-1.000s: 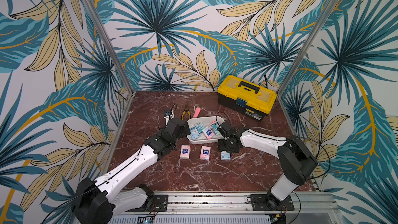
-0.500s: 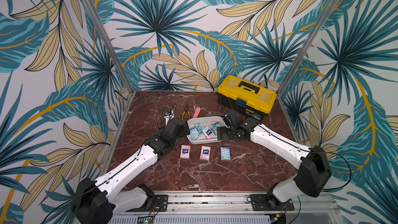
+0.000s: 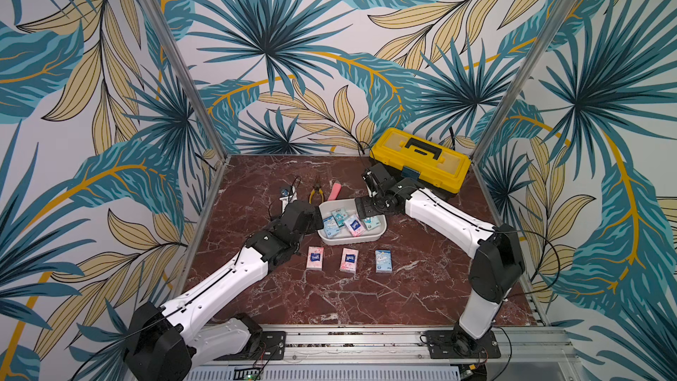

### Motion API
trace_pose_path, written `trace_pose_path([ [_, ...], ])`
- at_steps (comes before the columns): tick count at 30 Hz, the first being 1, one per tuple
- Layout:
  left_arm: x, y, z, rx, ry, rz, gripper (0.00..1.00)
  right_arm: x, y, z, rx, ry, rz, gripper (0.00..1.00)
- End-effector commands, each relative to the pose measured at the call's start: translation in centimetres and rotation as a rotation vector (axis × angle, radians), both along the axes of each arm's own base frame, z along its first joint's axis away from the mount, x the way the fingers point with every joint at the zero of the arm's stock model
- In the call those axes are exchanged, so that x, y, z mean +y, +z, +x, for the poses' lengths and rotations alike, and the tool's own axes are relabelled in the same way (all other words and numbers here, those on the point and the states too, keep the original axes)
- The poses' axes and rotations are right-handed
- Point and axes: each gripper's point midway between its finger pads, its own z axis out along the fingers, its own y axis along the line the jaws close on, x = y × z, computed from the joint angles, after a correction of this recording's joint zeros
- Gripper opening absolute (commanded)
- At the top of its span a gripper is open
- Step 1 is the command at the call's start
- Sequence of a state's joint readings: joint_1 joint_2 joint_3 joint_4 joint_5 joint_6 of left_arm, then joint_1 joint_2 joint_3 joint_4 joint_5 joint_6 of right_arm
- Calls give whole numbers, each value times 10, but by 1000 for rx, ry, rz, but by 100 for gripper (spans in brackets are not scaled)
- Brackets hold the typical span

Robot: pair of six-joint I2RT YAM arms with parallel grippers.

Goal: Take the pocket tissues out of the storage box
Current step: Pick up the pocket tissues from the storage box.

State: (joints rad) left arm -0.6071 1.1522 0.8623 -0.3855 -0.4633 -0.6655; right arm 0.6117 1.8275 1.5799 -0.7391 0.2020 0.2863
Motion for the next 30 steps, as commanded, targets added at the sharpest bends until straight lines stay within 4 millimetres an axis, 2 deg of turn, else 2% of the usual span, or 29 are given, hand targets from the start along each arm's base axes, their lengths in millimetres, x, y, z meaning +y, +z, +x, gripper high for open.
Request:
trace_pose_path([
  [1,3,-11,-4,19,7,-4,100,-4,-14,6,32,30,-59,89],
  [15,5,-19,-4,32,27,-7,100,-5,-71,24,131,23,-123,80],
  [25,3,-19,-1,31,30,-9,100,-10,-99,25,189,8,-145,76],
  [30,3,-18,0,30,31,-12,100,-10,-109,24,210,9,-145,71],
])
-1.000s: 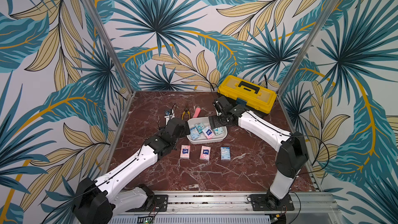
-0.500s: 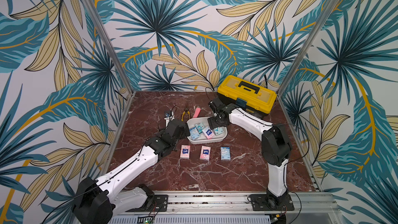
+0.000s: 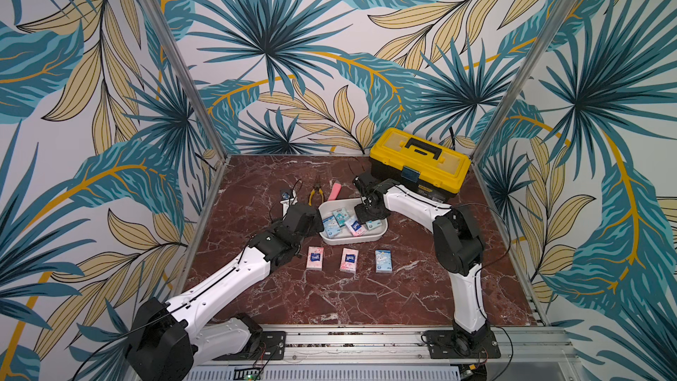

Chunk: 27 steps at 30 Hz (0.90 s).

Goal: Take the pocket tissues out of the storage box
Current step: Pick up the pocket tissues from the storage box.

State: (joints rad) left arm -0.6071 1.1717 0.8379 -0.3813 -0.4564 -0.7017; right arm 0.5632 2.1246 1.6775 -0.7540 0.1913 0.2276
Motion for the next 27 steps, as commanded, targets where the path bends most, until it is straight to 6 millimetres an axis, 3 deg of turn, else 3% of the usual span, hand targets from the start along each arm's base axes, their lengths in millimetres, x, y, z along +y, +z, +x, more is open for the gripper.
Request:
trace_pose_path([
  [1,2,-2,1,-3,15,-1,100,-2,-9,-3,34,-2,-11,70],
  [13,1,1,1,-1,10,-7,100,-2,18,-2,-13,-22,24,57],
  [20,0,4,0,-2,-3,-13,100,-4,52,-8,-66,-50,78,57],
  [27,-2,9,2,-14,-12,-13,100,-23,91,-27,-137,-91,104,57],
])
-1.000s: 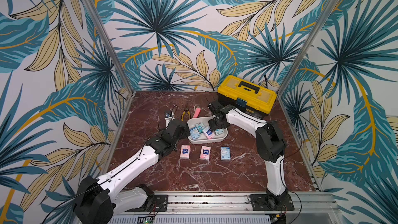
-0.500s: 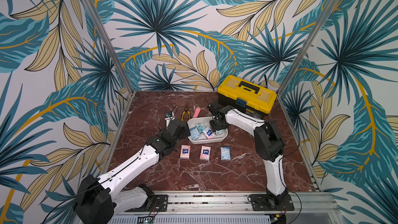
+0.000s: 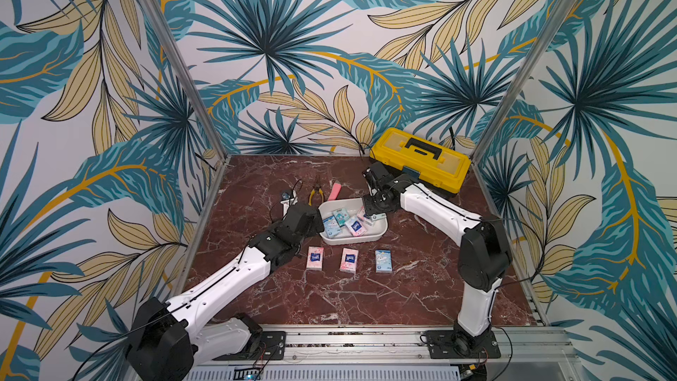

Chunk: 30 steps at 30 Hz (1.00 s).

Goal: Take the pocket tissues out of the storage box
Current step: Pick up the pocket tissues from the storage box, then place the pocket tissues at the center of the board.

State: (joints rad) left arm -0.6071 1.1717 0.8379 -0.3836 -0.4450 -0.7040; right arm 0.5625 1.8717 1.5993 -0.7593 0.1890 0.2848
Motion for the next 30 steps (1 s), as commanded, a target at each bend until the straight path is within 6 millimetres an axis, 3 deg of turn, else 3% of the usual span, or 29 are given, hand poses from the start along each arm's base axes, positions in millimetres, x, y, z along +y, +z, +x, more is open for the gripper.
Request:
trace_pose_path([
  [1,-1,11,3,-24,-7,-5,100,-19,8,-17,0,-46,-9,57],
  [6,-2,13,5,-26,-16,1,100,-42,17,-43,-4,-83,-12,56],
  [11,-5,11,6,-23,-21,-4,100,-65,8,-73,24,-114,-35,56],
  [21,-16,-1,10,5,-56,-21,100,-101,-45,-115,137,-189,-122,56],
  [30,-18,-4,10,17,-59,-24,100,-110,-89,-133,219,-207,-144,56],
])
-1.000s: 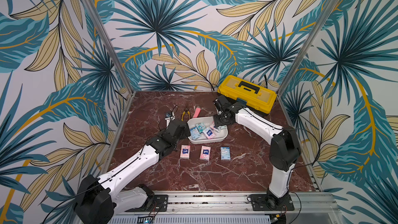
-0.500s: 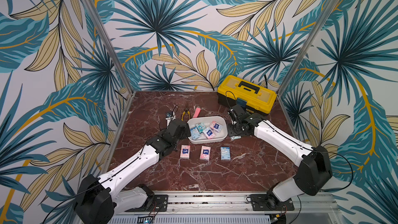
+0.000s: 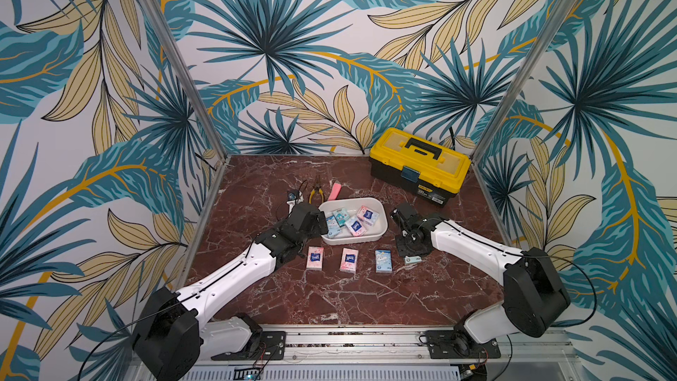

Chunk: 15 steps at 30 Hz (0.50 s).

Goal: Take the pocket tissues out of the storage box
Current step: Place the pocket tissues at the center of the board.

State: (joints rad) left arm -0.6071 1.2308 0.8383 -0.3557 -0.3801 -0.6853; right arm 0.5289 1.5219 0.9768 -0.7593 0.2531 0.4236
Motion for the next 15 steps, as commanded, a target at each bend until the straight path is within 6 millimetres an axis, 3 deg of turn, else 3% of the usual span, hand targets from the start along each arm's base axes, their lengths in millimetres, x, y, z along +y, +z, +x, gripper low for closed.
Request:
trace_pose_path([
  [1,-3,13,6,-30,0,-19,100,-4,-19,-3,31,-25,-6,56],
  [15,-4,16,8,-38,-1,-20,100,-6,-50,-9,84,-67,11,56],
])
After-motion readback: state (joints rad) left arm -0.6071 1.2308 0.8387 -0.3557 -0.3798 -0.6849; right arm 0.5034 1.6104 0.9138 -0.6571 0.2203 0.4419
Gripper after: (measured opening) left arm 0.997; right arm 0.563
